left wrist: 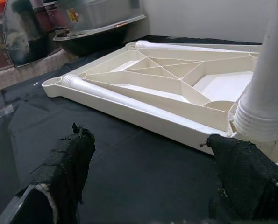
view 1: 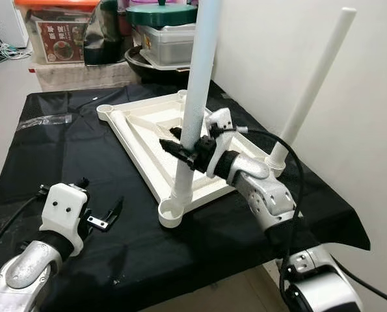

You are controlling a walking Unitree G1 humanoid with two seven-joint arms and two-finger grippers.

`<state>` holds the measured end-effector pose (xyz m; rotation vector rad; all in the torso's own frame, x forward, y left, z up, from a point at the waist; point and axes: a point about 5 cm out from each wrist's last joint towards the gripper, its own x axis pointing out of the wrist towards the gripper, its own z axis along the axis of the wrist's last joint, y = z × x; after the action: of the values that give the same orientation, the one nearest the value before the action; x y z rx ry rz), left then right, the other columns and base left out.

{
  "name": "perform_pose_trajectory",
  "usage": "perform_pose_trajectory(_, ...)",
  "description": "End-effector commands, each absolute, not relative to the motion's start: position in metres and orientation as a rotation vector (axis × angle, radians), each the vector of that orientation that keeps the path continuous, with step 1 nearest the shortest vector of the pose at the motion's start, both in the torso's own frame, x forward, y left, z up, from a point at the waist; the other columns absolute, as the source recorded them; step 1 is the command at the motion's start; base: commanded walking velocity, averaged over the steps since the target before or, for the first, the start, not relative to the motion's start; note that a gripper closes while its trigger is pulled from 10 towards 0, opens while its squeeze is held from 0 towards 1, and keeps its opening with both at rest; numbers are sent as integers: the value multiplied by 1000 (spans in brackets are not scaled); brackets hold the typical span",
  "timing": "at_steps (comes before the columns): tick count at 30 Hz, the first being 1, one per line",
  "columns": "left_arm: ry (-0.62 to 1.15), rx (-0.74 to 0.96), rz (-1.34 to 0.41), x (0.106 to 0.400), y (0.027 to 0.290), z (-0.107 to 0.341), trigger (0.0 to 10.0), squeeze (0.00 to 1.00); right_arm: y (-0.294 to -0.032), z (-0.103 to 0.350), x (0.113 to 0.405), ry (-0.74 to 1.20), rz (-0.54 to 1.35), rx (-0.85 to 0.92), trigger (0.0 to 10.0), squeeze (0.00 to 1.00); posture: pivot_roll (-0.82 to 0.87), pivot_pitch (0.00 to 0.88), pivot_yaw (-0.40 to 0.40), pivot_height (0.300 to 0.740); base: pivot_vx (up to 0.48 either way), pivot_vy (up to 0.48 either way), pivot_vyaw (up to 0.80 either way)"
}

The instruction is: Building children table

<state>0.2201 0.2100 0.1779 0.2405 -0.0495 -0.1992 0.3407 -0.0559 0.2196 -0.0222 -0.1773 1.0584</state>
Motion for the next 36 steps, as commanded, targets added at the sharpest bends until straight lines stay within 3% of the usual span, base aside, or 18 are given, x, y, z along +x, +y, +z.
perform_pose_trajectory(1,-50,224,-201,219,209,177,10000,0,-57,218,338,-179,1071,-40,0,0,129,0,-106,740,0,0,0)
perform_pose_trajectory(10,-56,217,-183,221,213,180,10000,0,-47,202,316,-200,1211,-109,0,0,141,0,-109,740,0,0,0)
perform_pose_trajectory(26,-62,207,-160,218,214,180,10000,0,-49,180,329,-129,1226,-201,0,0,165,0,-131,740,0,0,0)
perform_pose_trajectory(36,-57,193,-162,218,213,179,10000,0,-53,175,335,-23,1232,-62,0,0,166,0,-131,740,0,0,0)
